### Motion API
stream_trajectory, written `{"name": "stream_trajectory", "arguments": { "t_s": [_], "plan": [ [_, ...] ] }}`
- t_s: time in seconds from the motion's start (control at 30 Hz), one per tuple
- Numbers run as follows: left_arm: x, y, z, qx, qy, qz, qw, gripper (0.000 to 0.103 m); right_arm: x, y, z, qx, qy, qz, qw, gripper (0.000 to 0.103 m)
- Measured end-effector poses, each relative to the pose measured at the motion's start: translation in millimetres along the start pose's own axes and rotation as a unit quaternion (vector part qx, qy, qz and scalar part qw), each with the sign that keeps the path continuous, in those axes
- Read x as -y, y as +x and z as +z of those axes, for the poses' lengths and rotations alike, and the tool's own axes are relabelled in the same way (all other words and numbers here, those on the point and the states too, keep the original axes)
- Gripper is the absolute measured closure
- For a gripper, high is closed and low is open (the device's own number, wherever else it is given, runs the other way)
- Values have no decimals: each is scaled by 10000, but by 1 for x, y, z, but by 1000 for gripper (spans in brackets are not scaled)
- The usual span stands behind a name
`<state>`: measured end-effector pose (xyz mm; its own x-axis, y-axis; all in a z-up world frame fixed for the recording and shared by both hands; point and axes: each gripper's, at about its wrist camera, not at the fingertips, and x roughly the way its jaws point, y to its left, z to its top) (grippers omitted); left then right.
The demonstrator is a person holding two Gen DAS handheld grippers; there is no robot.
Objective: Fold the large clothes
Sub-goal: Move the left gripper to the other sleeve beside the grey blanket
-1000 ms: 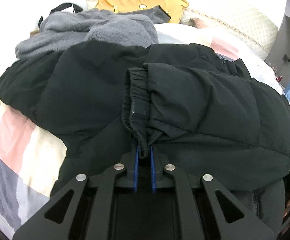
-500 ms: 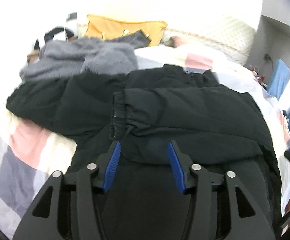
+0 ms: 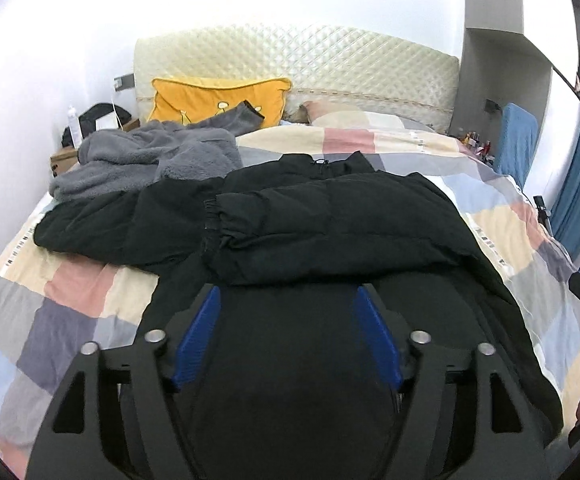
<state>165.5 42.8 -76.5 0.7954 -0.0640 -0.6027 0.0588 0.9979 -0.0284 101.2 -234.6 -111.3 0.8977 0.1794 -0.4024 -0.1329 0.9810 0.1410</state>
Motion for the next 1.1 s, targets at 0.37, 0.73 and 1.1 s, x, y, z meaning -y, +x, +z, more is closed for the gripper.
{"name": "stream_trajectory", "arguments": {
  "t_s": [0.37, 0.73, 1.1],
  "plan": [
    [1, -44, -1, 299, 124, 468, 9984, 12, -21, -44, -34, 145, -54, 76, 9999, 18],
    [-26, -60, 7, 280, 541, 233, 9979, 0, -27, -40, -42, 96, -171, 11, 9998, 14],
    [-108, -65, 33, 614, 141, 173, 9979, 0, -28, -32, -45, 11, -209, -119, 9997, 14]
  ]
}}
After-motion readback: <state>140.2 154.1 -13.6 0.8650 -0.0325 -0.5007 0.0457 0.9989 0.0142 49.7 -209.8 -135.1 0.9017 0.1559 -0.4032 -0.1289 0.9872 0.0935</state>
